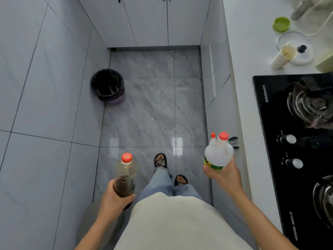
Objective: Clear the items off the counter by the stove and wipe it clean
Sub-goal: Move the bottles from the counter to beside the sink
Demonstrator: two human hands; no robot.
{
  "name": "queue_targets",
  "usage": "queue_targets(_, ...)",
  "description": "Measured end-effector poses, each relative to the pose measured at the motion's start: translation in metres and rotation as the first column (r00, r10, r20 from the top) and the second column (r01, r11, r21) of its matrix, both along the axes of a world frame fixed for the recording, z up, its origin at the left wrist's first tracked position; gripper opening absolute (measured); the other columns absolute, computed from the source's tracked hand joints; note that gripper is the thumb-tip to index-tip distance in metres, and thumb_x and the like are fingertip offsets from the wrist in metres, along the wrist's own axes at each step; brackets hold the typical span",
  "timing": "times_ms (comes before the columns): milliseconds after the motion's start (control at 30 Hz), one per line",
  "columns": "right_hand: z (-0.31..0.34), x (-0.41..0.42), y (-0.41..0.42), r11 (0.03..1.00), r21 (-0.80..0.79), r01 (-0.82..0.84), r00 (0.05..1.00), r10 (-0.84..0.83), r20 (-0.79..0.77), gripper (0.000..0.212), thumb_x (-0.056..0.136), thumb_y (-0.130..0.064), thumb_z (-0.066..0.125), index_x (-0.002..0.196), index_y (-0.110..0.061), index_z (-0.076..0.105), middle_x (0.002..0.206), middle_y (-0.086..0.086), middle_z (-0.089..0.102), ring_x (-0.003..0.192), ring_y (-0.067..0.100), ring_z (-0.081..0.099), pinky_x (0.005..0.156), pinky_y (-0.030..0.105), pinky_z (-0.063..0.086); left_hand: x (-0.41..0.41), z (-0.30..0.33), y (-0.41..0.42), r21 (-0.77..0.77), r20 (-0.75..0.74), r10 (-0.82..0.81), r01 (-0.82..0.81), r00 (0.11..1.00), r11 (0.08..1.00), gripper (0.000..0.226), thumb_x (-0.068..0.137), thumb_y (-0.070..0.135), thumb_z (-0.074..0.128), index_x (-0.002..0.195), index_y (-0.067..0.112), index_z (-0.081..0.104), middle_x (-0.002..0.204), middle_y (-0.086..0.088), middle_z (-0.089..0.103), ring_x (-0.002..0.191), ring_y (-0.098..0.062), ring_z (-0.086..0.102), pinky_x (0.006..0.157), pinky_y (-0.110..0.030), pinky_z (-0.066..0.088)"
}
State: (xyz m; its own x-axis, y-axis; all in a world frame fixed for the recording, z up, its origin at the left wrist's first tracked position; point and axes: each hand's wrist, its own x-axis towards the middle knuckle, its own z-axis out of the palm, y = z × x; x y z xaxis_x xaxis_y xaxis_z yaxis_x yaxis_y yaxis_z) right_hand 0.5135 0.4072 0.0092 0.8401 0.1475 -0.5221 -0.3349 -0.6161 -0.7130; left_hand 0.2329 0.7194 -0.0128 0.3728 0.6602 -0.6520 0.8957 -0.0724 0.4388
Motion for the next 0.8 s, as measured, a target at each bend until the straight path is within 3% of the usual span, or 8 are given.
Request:
queue_targets(133,-0.004,0.06,0.053,0.999,0.035,-0.028,1.0,0.028,0.012,0.087,0.062,-0.037,0.095,0.135,-0.041,0.048,0.119,-0.008,0.068,0.109,0.022,0.067,0.085,0.046,0.063,0.024,-0.011,0.04,-0.019,-0.027,0.02,-0.02,0.999,1.0,0.08,0.047,0.046,0.094,0.113,0.041,0.05,0.101,0.015,0.071,0.093,-0.013,0.07,0.082,-0.044,0.059)
queue_targets(267,-0.006,0.105,0.097,0.998,0.017,-0.052,0.999,0.052,0.009,0.085,0.063,-0.036,0.095,0.135,-0.032,0.05,0.117,0.0,0.069,0.107,0.029,0.068,0.082,0.053,0.062,0.072,-0.012,0.084,-0.051,-0.006,0.008,-0.008,1.0,0.999,0.083,0.047,0.05,0.097,0.115,0.046,0.05,0.101,0.016,0.073,0.093,-0.009,0.07,0.074,-0.037,0.056)
queue_targets(500,-0.004,0.145,0.134,0.999,-0.044,0.02,1.0,-0.02,-0.01,0.083,0.06,-0.039,0.094,0.13,-0.039,0.05,0.115,-0.008,0.07,0.105,0.023,0.069,0.085,0.05,0.061,0.2,-0.005,0.158,-0.054,0.061,-0.086,0.09,0.994,0.994,0.072,0.055,0.034,0.092,0.115,0.04,0.051,0.102,0.017,0.071,0.093,-0.003,0.068,0.066,-0.021,0.049)
queue_targets(667,-0.006,0.176,0.145,0.989,-0.076,0.127,0.991,-0.129,-0.025,0.082,0.061,-0.033,0.096,0.129,-0.04,0.051,0.113,-0.009,0.072,0.102,0.021,0.07,0.085,0.048,0.062,0.31,-0.001,0.2,-0.05,0.108,-0.159,0.165,0.981,0.985,0.073,0.055,0.041,0.091,0.116,0.041,0.05,0.101,0.018,0.07,0.091,0.0,0.068,0.065,-0.018,0.05)
queue_targets(800,-0.009,0.216,0.156,0.975,-0.104,0.198,0.979,-0.202,-0.031,0.085,0.063,-0.031,0.098,0.132,-0.039,0.049,0.115,-0.009,0.07,0.105,0.021,0.068,0.081,0.037,0.056,0.394,0.002,0.227,-0.017,0.146,-0.209,0.214,0.967,0.977,0.073,0.052,0.048,0.089,0.113,0.044,0.05,0.096,0.023,0.07,0.085,0.014,0.064,0.061,-0.013,0.047)
